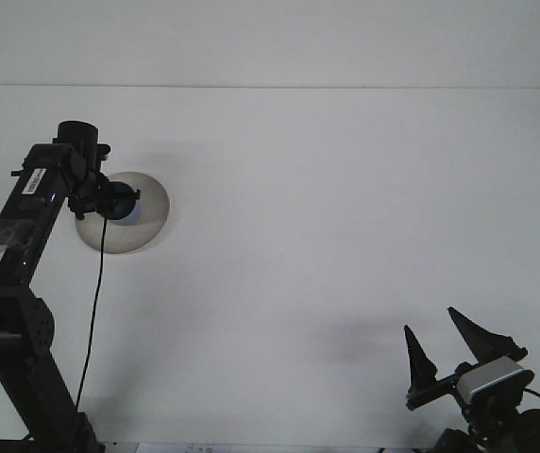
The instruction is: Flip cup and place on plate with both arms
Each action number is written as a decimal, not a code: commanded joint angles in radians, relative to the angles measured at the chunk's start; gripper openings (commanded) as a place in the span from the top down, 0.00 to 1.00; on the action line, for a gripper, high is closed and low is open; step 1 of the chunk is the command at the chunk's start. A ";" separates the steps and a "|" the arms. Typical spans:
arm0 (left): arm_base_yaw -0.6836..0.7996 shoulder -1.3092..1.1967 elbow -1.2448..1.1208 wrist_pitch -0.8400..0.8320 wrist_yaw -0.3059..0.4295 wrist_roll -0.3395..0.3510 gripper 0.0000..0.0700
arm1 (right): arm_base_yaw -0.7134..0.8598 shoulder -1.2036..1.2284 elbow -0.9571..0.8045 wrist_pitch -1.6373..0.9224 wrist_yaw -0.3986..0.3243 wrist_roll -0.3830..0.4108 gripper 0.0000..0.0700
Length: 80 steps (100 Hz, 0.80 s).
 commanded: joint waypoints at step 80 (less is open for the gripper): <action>0.003 -0.066 0.243 -0.109 0.006 -0.069 0.22 | 0.008 0.002 -0.002 0.008 0.001 -0.008 0.26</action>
